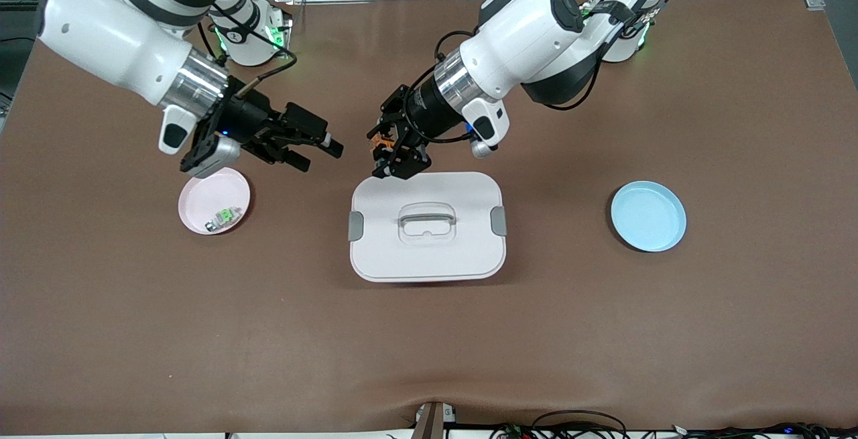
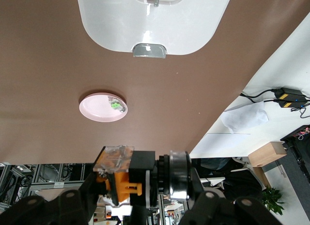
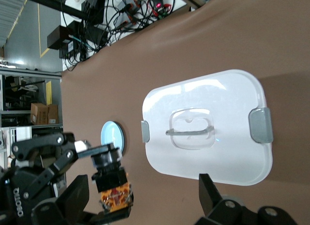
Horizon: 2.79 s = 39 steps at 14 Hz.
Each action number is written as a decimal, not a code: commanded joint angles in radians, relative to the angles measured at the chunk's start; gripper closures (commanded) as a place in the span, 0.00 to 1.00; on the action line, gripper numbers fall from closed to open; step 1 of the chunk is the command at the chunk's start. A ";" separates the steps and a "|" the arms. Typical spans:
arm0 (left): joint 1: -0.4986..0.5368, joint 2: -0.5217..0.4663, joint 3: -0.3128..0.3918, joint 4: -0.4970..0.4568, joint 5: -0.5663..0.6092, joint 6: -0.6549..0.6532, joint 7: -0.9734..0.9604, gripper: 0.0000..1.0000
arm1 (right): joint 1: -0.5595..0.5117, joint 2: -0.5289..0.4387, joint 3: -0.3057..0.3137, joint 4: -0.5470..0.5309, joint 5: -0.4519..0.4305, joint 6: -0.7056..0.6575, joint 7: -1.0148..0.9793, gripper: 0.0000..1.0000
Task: Transfer orange switch to right arm and place
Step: 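Bring the left gripper over the box while the right gripper approaches, then grasp the orange switch with the right gripper while the left gripper releases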
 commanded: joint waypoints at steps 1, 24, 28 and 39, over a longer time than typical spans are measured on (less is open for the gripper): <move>-0.013 0.019 0.007 0.037 -0.002 0.021 -0.023 0.89 | 0.043 -0.034 -0.011 -0.044 0.026 0.011 -0.049 0.00; -0.074 0.033 0.007 0.048 0.044 0.030 -0.010 0.84 | 0.114 0.061 -0.017 0.015 0.034 0.086 -0.052 0.01; -0.074 0.031 0.008 0.048 0.045 0.030 -0.009 0.84 | 0.102 0.061 -0.019 0.025 0.031 0.052 -0.052 0.28; -0.077 0.025 0.007 0.048 0.136 0.030 -0.017 0.17 | 0.100 0.064 -0.019 0.037 0.021 0.034 -0.054 1.00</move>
